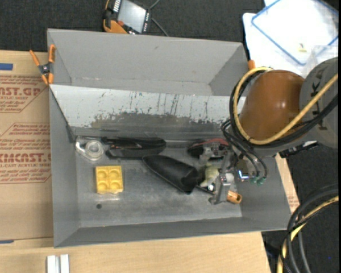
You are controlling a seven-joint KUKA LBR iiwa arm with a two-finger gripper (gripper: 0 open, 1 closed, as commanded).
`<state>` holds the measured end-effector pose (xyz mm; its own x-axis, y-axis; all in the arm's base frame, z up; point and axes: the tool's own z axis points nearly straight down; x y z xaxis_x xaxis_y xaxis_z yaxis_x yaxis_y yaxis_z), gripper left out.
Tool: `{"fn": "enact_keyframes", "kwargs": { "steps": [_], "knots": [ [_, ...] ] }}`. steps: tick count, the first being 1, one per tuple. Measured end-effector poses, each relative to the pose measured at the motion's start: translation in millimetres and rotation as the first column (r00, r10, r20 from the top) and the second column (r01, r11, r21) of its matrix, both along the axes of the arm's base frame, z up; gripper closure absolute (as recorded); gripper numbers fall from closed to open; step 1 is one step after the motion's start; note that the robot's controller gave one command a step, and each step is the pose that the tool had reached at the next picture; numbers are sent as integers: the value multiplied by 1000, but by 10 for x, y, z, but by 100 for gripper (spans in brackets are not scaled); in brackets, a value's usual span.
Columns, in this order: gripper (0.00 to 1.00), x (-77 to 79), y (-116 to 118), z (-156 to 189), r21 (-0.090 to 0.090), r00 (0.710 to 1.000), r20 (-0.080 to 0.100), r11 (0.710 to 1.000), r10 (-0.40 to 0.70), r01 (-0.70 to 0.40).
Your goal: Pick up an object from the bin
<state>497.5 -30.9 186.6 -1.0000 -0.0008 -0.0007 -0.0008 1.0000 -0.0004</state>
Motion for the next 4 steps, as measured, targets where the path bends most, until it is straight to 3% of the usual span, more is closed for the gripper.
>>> {"fn": "enact_keyframes", "kwargs": {
  "steps": [1, 2, 3, 4],
  "knots": [
    [0, 0, 0, 0, 0, 1000, 0, 1000, 0, 0],
    [0, 212, 481, -387, 0, 906, 2, 906, 422, -422],
    [0, -74, 497, -396, 0, 812, 0, 812, 584, -584],
    [0, 374, -389, -570, 0, 873, 3, 873, 488, -488]
  ]
}}
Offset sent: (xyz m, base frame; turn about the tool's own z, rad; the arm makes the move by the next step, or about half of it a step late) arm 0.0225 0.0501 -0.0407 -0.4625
